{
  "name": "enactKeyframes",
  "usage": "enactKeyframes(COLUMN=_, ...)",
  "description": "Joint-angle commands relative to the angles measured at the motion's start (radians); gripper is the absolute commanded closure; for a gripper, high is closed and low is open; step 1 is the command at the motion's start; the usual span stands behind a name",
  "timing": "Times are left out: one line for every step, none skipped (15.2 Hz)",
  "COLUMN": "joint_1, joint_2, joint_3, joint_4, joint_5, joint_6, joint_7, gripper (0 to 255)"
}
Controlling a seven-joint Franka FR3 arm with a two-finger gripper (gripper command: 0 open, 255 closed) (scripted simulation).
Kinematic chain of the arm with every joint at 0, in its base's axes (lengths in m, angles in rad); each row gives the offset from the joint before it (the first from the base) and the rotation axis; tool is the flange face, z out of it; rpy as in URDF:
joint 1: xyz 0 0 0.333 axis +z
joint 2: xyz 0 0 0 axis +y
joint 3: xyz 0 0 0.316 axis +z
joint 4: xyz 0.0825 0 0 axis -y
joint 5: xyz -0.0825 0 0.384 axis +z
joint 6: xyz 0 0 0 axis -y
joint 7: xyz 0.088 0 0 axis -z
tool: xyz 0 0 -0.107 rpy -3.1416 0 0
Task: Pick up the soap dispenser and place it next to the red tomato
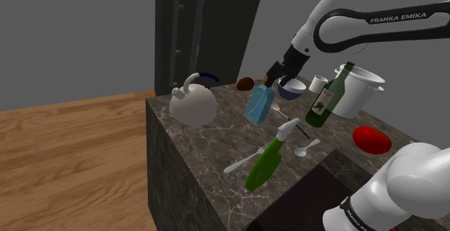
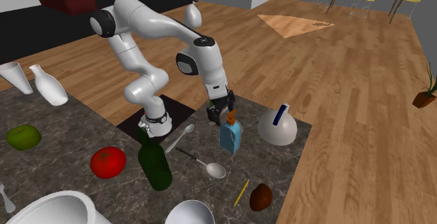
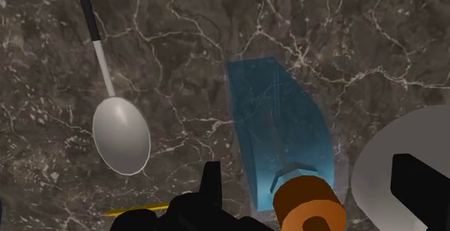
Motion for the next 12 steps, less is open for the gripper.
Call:
enactKeyframes(joint_1=0.001, joint_2=0.019, joint_3=0.002, joint_4=-0.013, joint_5=0.002, joint_6=0.034, joint_7=0.000, gripper=0)
enactKeyframes(joint_1=0.002, joint_2=0.027, joint_3=0.003, joint_4=-0.020, joint_5=0.003, joint_6=0.049, joint_7=0.000, gripper=0)
enactKeyframes(joint_1=0.002, joint_2=0.035, joint_3=0.003, joint_4=-0.026, joint_5=0.004, joint_6=0.063, joint_7=-0.001, gripper=0)
enactKeyframes(joint_1=0.003, joint_2=0.044, joint_3=0.004, joint_4=-0.033, joint_5=0.005, joint_6=0.078, joint_7=-0.001, gripper=0)
enactKeyframes(joint_1=0.004, joint_2=0.053, joint_3=0.004, joint_4=-0.039, joint_5=0.006, joint_6=0.093, joint_7=-0.002, gripper=0)
enactKeyframes(joint_1=0.004, joint_2=0.058, joint_3=0.005, joint_4=-0.042, joint_5=0.006, joint_6=0.102, joint_7=-0.002, gripper=0)
enactKeyframes(joint_1=0.004, joint_2=0.058, joint_3=0.005, joint_4=-0.042, joint_5=0.006, joint_6=0.102, joint_7=-0.002, gripper=0)
enactKeyframes(joint_1=0.004, joint_2=0.058, joint_3=0.005, joint_4=-0.042, joint_5=0.006, joint_6=0.102, joint_7=-0.002, gripper=0)
enactKeyframes(joint_1=0.004, joint_2=0.058, joint_3=0.005, joint_4=-0.042, joint_5=0.006, joint_6=0.102, joint_7=-0.002, gripper=0)
enactKeyframes(joint_1=0.004, joint_2=0.058, joint_3=0.005, joint_4=-0.042, joint_5=0.006, joint_6=0.102, joint_7=-0.002, gripper=0)
enactKeyframes(joint_1=0.004, joint_2=0.058, joint_3=0.005, joint_4=-0.042, joint_5=0.006, joint_6=0.102, joint_7=-0.002, gripper=0)
enactKeyframes(joint_1=0.004, joint_2=0.058, joint_3=0.005, joint_4=-0.042, joint_5=0.006, joint_6=0.102, joint_7=-0.002, gripper=0)
